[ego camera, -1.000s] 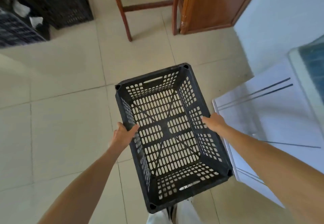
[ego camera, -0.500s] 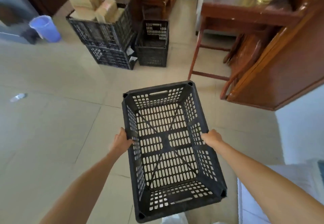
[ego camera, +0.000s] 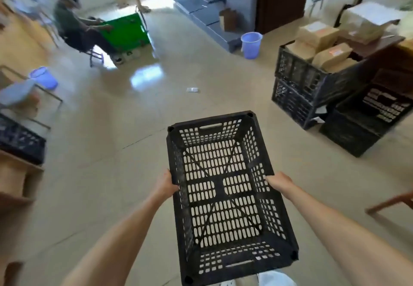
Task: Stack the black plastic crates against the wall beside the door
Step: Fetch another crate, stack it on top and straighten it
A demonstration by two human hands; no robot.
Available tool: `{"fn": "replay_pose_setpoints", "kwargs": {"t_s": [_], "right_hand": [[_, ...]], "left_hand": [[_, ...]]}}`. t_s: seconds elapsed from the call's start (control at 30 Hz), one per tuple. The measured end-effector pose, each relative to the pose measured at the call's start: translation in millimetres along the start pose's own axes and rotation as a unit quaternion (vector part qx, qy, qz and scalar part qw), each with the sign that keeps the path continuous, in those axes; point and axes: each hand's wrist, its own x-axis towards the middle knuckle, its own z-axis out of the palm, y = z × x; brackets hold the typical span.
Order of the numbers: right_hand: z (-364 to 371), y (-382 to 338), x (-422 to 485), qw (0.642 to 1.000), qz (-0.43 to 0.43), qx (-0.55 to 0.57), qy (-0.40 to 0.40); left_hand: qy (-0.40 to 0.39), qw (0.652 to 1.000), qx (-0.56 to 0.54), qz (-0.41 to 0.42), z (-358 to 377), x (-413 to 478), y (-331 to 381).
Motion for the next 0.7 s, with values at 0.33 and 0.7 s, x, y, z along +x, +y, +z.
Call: {"fn": "replay_pose_setpoints", "kwargs": {"t_s": [0.33,0.7], "right_hand": [[124.9,-173.1,-25.3,0.943,-0.205,-0.19,-0.183],[338.0,-229.3,-231.2,0.74,-0.419,-0.417,-0.321]], "left_hand": [[0.149,0.962,-0.099,-0.207,-74.6,-134.3,-144.7],[0.281,0.848,-0.209,-0.399,-66.1,-379.1,-306.4]]}}
